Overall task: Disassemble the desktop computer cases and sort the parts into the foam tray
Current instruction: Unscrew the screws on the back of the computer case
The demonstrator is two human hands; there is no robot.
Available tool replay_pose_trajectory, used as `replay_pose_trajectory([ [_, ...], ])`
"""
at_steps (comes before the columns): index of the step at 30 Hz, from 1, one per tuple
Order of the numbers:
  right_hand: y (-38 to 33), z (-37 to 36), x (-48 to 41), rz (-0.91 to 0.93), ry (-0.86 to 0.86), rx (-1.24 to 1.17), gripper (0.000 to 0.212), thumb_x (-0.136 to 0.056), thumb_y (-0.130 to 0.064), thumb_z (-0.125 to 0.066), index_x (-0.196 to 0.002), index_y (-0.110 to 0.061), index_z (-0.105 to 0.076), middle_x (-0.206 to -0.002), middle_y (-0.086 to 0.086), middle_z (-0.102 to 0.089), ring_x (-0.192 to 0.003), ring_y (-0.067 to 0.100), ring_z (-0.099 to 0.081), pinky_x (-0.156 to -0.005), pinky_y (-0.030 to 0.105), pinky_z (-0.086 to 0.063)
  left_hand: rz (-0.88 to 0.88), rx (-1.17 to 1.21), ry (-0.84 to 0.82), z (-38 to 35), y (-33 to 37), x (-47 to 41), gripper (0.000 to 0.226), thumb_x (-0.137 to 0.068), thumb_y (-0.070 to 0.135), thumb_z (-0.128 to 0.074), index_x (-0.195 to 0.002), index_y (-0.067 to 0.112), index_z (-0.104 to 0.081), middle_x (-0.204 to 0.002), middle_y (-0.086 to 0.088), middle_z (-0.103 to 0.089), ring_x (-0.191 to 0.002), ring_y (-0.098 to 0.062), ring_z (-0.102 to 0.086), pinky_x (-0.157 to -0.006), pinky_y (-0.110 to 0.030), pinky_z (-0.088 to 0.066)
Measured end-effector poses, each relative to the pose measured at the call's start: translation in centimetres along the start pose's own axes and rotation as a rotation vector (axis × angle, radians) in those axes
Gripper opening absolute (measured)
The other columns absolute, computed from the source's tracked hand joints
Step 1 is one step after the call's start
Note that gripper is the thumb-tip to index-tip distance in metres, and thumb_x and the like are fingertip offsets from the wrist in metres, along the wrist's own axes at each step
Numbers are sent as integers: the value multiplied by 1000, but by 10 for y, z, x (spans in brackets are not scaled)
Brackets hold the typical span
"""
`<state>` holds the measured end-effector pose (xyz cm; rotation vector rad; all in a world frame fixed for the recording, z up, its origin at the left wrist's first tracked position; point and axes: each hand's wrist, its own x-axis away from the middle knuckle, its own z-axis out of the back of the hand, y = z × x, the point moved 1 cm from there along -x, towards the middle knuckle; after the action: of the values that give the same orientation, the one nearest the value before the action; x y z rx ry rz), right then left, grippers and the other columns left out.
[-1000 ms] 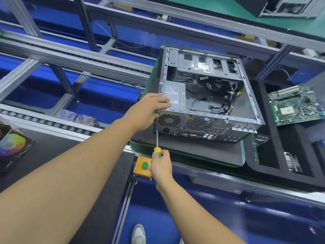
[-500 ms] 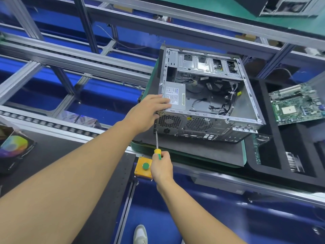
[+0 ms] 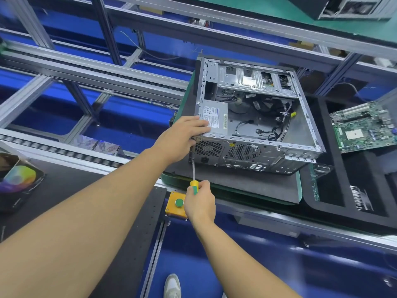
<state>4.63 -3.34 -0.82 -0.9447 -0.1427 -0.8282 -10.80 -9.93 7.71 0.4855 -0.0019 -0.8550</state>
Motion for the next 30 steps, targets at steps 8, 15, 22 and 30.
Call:
replay_pose_trajectory([
  [8,2,-6,0,-167,-256,-612,10,-100,-20,-54,-102,-11,-53,-80,5,-57,-58,18,-53,-44,27,-46,7,34,20,-1,-1,1,56,-93,-3,-61,-143,23,-55,-150,9,-48,-144,-17,-30,-118,-33,-29],
  [15,3,8,-11,-352,-618,-946,36,-99,-23,-43,-104,6,-64,-71,10,-65,-50,17,-50,-43,28,-45,7,63,29,-1,1,3,56,-93,-4,-61,-142,22,-55,-150,8,-48,-145,-16,-29,-119,-33,-28],
  [22,11,0,-5,-263,-607,-957,27,-108,-23,-42,-106,-3,-60,-74,7,-67,-60,22,-64,-55,36,-59,16,41,53,-2,4,9,59,-95,-5,-57,-144,26,-51,-154,14,-43,-146,-10,-25,-112,-30,-39],
  [30,-3,-13,3,-182,-175,-457,26,-104,-28,-43,-86,-12,-55,-72,4,-56,-57,18,-50,-49,28,-44,36,65,92,-4,9,10,59,-94,-9,-55,-143,24,-53,-151,15,-46,-146,-9,-27,-107,-29,-44],
])
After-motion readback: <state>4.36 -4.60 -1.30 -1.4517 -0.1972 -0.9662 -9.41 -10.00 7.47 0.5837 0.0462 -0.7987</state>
